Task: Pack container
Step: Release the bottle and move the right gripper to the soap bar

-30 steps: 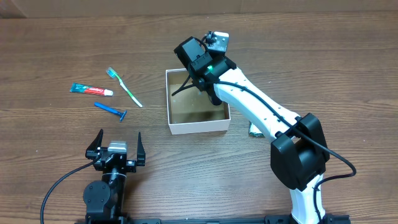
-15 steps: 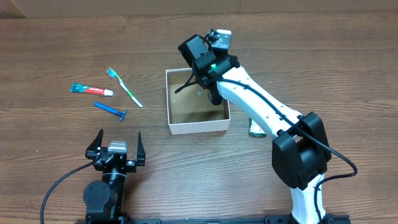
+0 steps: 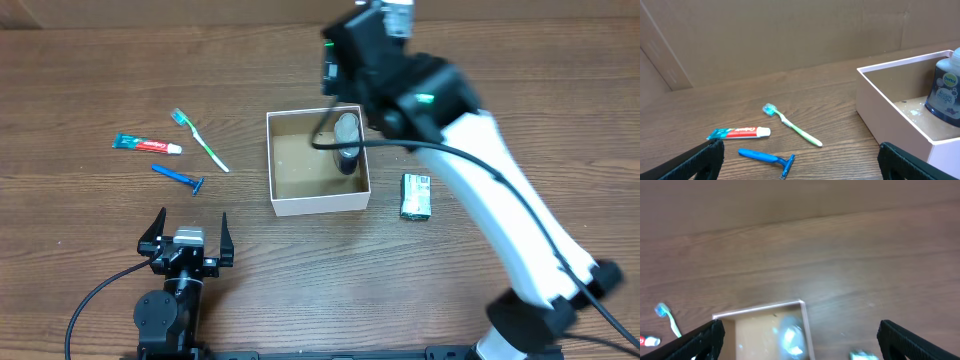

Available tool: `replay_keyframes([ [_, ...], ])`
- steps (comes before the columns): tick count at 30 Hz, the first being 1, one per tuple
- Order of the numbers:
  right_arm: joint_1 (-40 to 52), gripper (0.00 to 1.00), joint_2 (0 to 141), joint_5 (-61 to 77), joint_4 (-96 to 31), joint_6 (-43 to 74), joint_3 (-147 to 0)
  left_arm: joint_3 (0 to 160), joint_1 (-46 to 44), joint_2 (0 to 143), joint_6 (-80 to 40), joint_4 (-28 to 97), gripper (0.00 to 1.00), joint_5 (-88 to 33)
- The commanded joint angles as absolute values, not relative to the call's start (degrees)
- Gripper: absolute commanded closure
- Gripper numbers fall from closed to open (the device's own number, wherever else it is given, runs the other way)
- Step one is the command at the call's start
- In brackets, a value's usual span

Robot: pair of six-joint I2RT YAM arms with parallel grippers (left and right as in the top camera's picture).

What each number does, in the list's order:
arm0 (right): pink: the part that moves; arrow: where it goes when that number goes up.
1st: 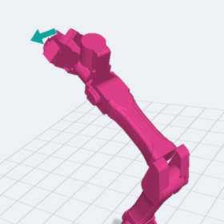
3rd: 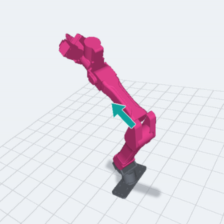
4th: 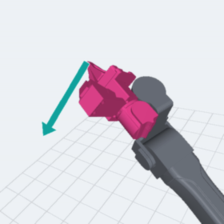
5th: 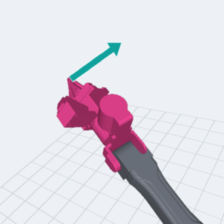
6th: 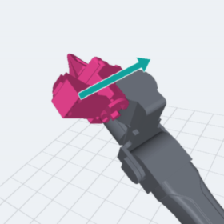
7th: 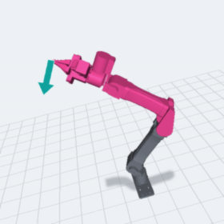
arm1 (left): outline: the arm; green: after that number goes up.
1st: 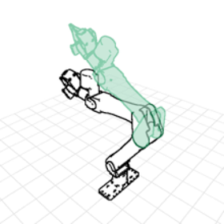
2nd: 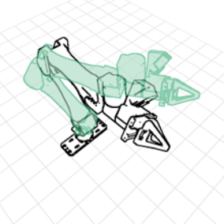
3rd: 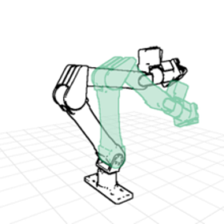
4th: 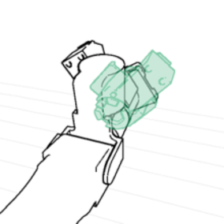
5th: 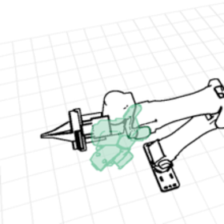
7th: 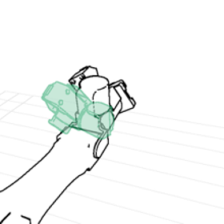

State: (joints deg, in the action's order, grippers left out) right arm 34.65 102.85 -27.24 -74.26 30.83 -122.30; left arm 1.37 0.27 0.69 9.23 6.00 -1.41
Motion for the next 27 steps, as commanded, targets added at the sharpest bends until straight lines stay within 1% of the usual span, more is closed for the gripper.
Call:
replay_keyframes([
  [1, 28.91, 0.0, 99.63, -21.65, -81.41, 34.92, -123.7, 0.99, 0.73, 0.25, 10.09, 5.91, 0.0, -1.06],
  [3, 24.93, 0.0, 99.9, -17.45, -86.39, 36.07, -123.09, 0.99, 0.73, 0.25, 10.11, 5.91, 0.0, -1.06],
  [5, 21.67, 0.0, 99.98, -14.24, -87.88, 36.05, -120.09, 0.99, 0.73, 0.25, 10.09, 5.91, 0.0, -1.06],
  [9, 17.82, 0.0, 99.98, -10.9, -86.98, 36.03, -110.8, 1.02, 0.73, 0.25, 10.11, 5.91, 0.0, -1.06],
  [11, 17.54, 0.0, 99.98, -10.81, -85.32, 36.03, -105.82, 1.02, 0.73, 0.25, 10.11, 5.91, 0.0, -1.06],
  [18, 17.61, 0.0, 99.98, -10.15, -70.83, 34.17, -84.03, 1.02, 0.73, 0.25, 10.11, 5.91, 0.0, -1.04],
  [24, 17.61, 0.0, 99.98, -3.09, -58.33, 27.66, -73.34, 1.02, 0.73, 0.25, 10.11, 5.91, 0.0, -1.06],
  [27, 17.61, 0.02, 99.98, -1.13, -52.45, 26.28, -68.9, 1.02, 0.73, 0.25, 10.11, 5.91, 0.0, -1.06],
])
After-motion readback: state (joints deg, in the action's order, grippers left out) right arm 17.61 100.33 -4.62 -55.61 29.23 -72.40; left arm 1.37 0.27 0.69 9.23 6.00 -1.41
